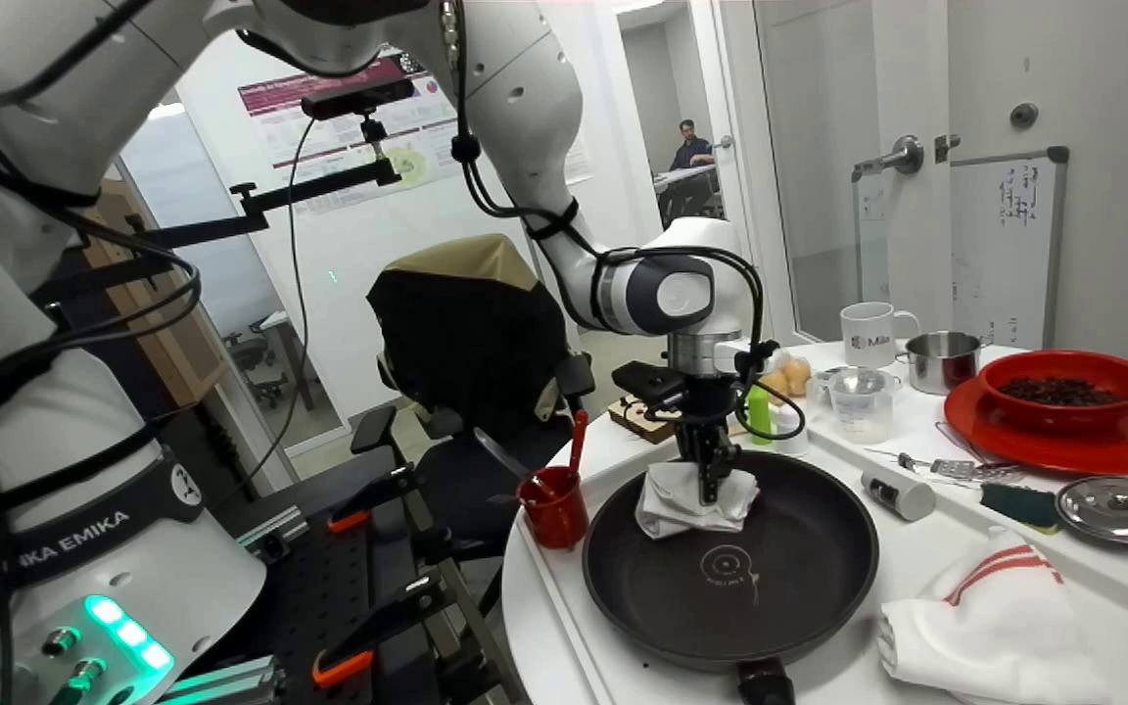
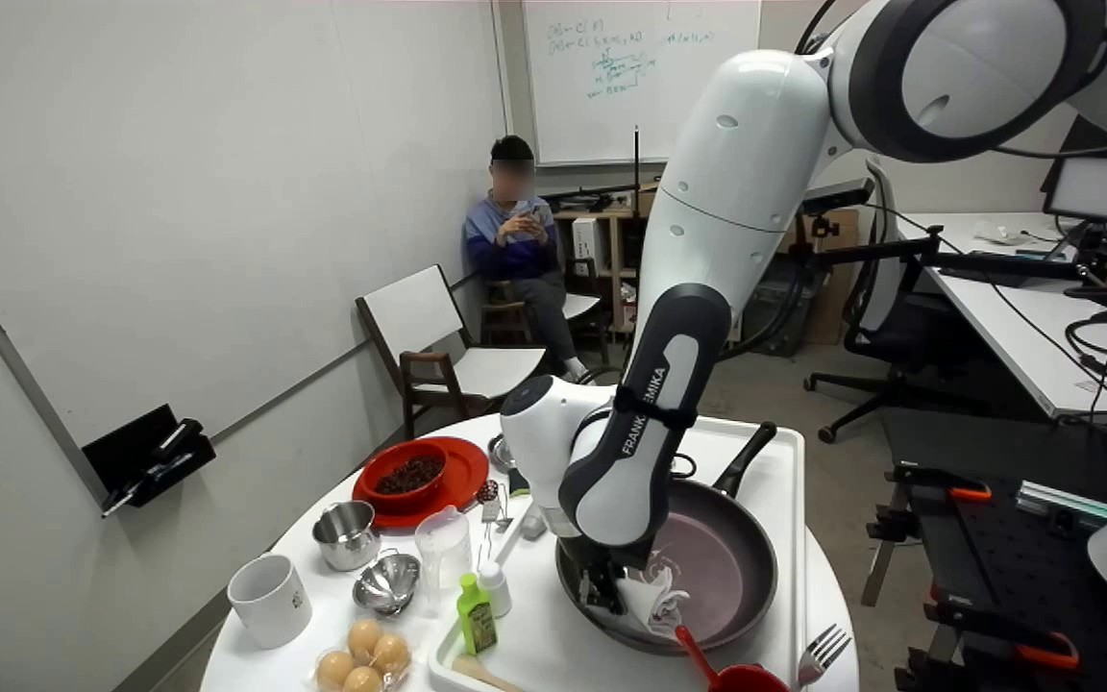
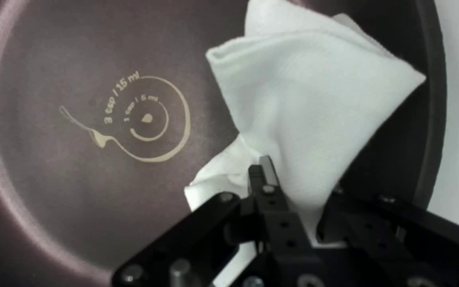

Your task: Wipe the pan with the white cloth

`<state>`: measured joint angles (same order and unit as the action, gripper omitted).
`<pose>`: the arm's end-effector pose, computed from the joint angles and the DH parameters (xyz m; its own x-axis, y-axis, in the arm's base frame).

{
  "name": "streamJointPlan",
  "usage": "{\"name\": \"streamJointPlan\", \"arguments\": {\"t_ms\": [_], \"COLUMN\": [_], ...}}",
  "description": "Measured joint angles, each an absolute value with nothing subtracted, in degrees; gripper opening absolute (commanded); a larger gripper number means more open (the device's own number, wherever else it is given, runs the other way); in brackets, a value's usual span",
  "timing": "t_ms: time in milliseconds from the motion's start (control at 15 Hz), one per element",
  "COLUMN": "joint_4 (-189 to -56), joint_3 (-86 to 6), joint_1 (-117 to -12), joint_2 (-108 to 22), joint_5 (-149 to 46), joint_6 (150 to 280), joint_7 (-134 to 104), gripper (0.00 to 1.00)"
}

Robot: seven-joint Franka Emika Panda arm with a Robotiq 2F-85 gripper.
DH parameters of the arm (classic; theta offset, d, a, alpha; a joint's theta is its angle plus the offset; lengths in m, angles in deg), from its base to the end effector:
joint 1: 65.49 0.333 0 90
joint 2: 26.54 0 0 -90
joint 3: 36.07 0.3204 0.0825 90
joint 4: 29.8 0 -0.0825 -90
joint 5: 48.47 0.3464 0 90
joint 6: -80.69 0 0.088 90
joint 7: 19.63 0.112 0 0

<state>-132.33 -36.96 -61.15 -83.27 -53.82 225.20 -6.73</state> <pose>0.5685 0.0347 0.0144 0.9669 -0.0867 -0.2400 -0.0636 -0.9927 0.1021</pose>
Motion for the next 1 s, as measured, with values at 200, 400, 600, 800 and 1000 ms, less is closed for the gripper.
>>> {"name": "streamJointPlan", "arguments": {"t_ms": [200, 400, 600, 800, 1000], "joint_4": [-134.2, -135.4, -135.6, -135.7, -135.8], "joint_3": [-36.9, -37.1, -37.7, -39.0, -40.6], "joint_1": [-60.7, -60.6, -60.6, -60.6, -60.7], "joint_2": [-82.6, -82.1, -82.0, -82.0, -82.1], "joint_5": [-53.9, -53.9, -53.9, -53.9, -53.9], "joint_6": [225.2, 224.0, 221.2, 217.0, 214.5], "joint_7": [-9.7, -10.8, -10.8, -10.8, -10.5], "gripper": [0.09, 0.09, 0.09, 0.09, 0.09]}}
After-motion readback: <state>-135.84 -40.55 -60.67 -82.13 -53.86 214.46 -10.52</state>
